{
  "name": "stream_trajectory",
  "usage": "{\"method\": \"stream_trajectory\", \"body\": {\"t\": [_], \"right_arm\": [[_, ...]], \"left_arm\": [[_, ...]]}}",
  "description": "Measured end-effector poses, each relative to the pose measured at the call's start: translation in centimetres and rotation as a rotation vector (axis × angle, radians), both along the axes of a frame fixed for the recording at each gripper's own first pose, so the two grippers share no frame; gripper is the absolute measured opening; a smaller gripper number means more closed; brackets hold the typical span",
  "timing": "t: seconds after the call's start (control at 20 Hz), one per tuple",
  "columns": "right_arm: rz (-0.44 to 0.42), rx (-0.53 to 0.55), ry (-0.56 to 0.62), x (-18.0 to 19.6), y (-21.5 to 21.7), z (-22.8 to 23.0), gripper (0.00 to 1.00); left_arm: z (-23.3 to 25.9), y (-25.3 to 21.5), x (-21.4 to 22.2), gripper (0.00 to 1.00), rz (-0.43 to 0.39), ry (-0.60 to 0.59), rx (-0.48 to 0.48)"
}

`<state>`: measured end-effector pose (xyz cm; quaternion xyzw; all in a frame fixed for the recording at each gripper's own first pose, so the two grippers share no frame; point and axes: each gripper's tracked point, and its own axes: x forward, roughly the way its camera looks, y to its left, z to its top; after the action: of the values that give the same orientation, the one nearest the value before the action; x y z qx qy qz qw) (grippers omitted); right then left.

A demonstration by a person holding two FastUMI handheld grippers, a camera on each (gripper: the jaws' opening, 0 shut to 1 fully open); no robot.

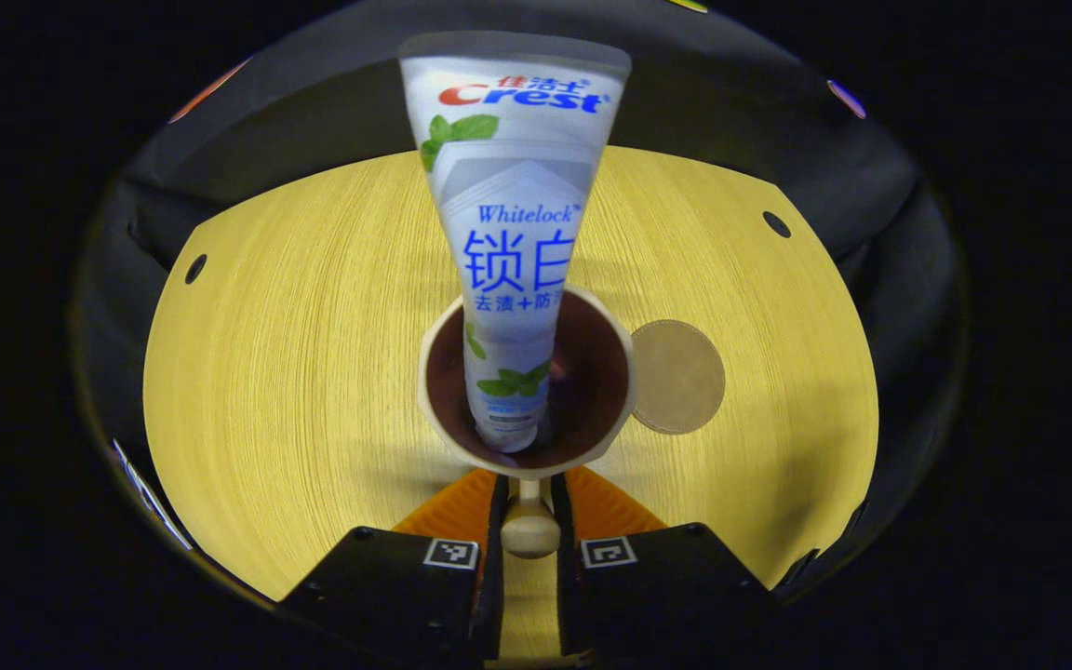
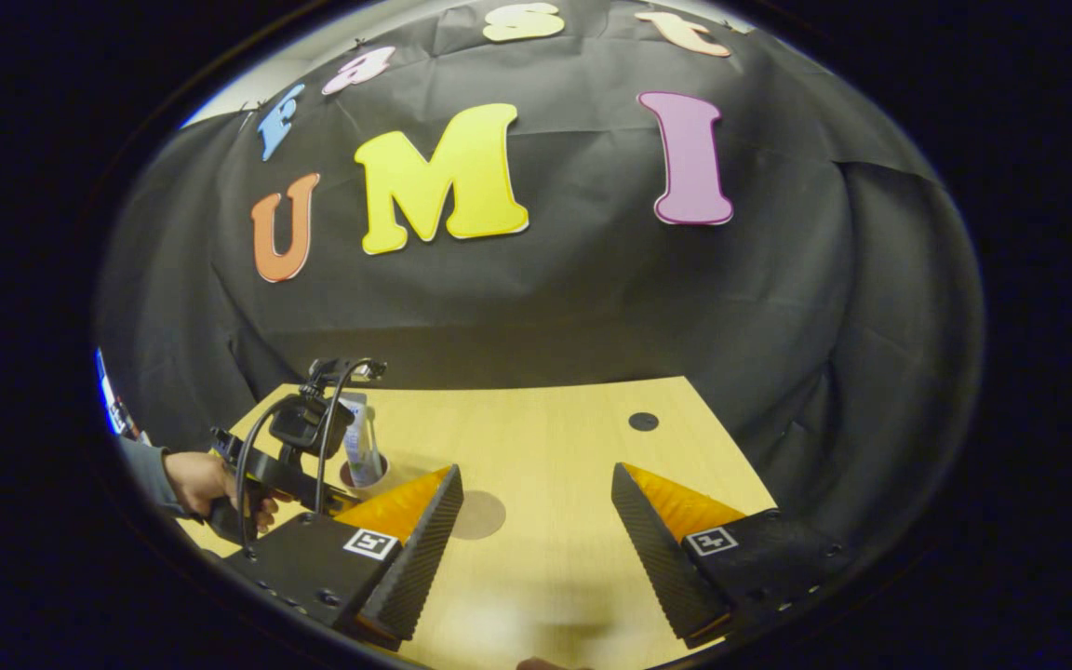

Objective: Put the toothbrush and toothpaste on the desktop into the cup, then pick up the cup and place it on the coaster on the desktop.

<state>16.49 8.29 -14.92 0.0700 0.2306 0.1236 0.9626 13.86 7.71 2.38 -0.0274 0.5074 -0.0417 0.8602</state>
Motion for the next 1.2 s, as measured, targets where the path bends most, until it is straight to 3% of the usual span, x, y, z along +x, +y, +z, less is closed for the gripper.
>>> {"method": "stream_trajectory", "body": {"t": [0.45,0.65,0.9,1.2], "right_arm": [[-0.038,0.003,-0.012,-1.3,-2.0,0.7,0.96],[-0.061,-0.001,-0.022,-2.1,-3.0,1.2,0.96],[-0.078,-0.022,-0.009,-3.4,-4.9,0.9,0.96],[-0.099,-0.026,0.018,-4.4,-6.7,-0.1,0.92]], "left_arm": [[2.9,-1.6,1.5,0.24,-0.065,-0.133,0.033],[2.7,-1.7,0.3,0.24,-0.114,-0.143,0.02],[6.2,-1.9,-0.2,0.24,-0.169,-0.143,0.02],[5.2,-0.9,0.5,0.24,-0.21,-0.122,0.031]]}}
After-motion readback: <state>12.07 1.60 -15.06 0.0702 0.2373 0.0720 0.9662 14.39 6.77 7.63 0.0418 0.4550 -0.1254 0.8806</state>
